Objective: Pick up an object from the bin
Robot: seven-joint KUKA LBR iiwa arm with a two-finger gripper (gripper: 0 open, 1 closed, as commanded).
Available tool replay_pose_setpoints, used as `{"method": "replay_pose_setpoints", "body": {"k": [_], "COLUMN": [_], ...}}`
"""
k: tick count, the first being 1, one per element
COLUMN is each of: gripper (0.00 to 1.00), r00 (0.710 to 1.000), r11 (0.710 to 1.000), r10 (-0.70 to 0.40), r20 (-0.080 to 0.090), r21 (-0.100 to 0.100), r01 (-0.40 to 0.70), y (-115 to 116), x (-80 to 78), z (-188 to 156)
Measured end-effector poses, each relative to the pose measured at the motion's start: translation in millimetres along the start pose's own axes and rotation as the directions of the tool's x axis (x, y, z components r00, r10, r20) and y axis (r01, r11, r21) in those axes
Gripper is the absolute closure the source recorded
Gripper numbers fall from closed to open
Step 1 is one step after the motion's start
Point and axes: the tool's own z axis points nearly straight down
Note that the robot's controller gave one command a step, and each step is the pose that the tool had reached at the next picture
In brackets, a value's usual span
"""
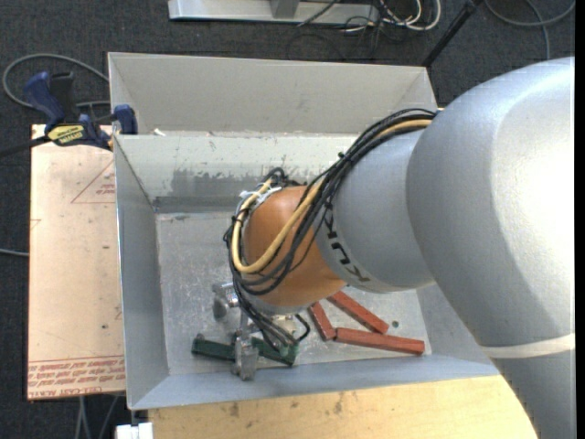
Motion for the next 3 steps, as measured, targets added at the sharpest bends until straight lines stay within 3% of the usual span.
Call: {"method": "replay_pose_setpoints", "body": {"k": [1, 2, 3], "gripper": [0.00, 1.00, 1.00], "r00": [1.000, 1.000, 1.000], "r11": [1.000, 1.000, 1.000], "r10": [-0.026, -0.028, -0.026], "r20": [0.003, -0.012, -0.009], "r21": [-0.002, 0.000, 0.000], "r01": [0.026, 0.028, 0.026], "y": [-0.2, -0.7, 0.3], "x": [0.6, 4.6, 1.9], "z": [-0.5, 1.5, -58.8]}}
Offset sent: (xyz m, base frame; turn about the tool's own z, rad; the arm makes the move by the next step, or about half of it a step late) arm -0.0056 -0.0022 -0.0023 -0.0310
